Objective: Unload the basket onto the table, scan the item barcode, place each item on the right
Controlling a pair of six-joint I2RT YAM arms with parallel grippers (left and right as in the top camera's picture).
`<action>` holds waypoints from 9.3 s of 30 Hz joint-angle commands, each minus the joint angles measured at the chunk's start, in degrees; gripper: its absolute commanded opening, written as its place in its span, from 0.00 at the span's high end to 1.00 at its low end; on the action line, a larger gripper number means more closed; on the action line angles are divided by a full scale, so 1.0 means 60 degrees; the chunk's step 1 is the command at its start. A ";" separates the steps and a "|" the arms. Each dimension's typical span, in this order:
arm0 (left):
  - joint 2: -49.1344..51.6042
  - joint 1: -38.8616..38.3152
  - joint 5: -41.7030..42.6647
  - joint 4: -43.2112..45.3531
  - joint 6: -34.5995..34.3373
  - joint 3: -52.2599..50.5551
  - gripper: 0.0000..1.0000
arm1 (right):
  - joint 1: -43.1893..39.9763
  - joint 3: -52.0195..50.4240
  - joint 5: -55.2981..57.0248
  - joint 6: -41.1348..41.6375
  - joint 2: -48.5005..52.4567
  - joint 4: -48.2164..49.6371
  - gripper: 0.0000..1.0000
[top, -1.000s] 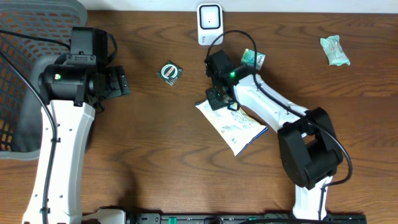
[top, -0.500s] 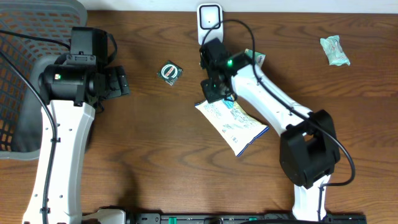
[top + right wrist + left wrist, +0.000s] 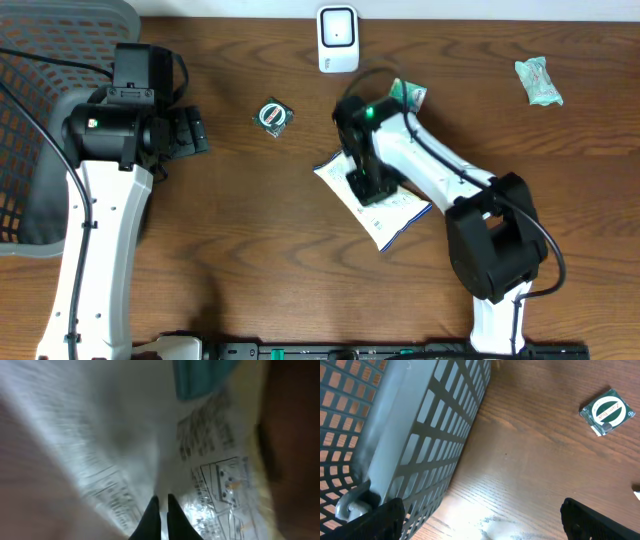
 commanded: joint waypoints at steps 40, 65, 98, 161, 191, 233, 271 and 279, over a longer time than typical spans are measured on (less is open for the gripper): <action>-0.0069 0.0051 -0.0160 -0.0033 -0.0055 0.0087 0.02 | -0.2856 -0.0918 -0.5340 -0.2943 -0.0237 0.1479 0.01; -0.0069 0.0051 -0.0160 -0.0033 -0.0055 0.0087 0.02 | -0.2524 -0.1996 -1.0156 -0.1370 -0.0616 0.4466 0.99; -0.0069 0.0051 -0.0160 -0.0033 -0.0058 0.0087 0.02 | -0.4105 -0.1610 -1.0240 0.0743 -0.3002 0.7420 0.83; -0.0069 0.0051 -0.0160 -0.0033 -0.0055 0.0087 0.02 | 0.1960 -0.6823 0.4725 -0.2743 -0.2237 1.0258 0.63; -0.0069 0.0051 -0.0160 -0.0033 -0.0055 0.0087 0.02 | -0.4065 -0.1938 -1.3376 0.1843 -0.2473 0.6943 0.99; -0.0069 0.0051 -0.0160 -0.0033 -0.0055 0.0087 0.02 | 0.4051 -0.5646 0.5807 -0.2084 -0.4437 0.4240 0.01; -0.0069 0.0051 -0.0160 -0.0033 -0.0055 0.0087 0.02 | -0.0266 -0.8207 0.3180 -0.2838 -0.2218 1.2611 0.67; -0.0069 0.0051 -0.0160 -0.0033 -0.0055 0.0087 0.02 | -0.0827 -0.6477 0.0270 -0.1428 -0.2499 1.0353 0.99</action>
